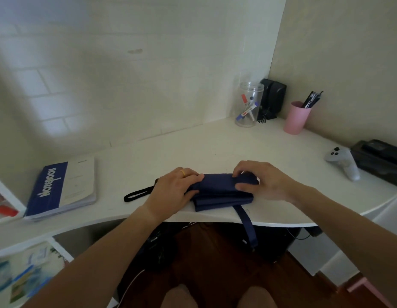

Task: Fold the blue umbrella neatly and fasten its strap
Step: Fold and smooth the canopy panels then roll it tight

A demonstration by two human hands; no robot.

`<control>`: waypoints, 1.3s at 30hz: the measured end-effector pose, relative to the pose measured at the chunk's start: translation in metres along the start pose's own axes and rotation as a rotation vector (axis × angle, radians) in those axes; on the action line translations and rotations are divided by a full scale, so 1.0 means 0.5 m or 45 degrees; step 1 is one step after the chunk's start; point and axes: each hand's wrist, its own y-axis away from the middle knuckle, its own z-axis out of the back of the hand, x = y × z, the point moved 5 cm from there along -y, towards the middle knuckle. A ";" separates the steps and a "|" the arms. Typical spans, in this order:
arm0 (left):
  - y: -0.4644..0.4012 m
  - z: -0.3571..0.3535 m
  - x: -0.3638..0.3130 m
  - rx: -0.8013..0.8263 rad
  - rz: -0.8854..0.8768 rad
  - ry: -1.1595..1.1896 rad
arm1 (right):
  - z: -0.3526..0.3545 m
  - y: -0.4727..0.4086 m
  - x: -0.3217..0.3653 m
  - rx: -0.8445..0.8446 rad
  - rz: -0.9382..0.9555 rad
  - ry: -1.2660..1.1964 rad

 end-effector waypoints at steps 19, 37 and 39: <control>-0.009 -0.026 -0.022 0.274 0.209 0.231 | -0.006 0.032 0.006 -0.051 -0.101 -0.223; -0.014 -0.031 -0.061 0.363 0.329 0.253 | -0.048 0.097 0.047 -0.397 0.035 0.118; -0.014 -0.029 -0.063 0.342 0.346 0.283 | -0.054 0.112 0.056 -0.452 0.014 0.071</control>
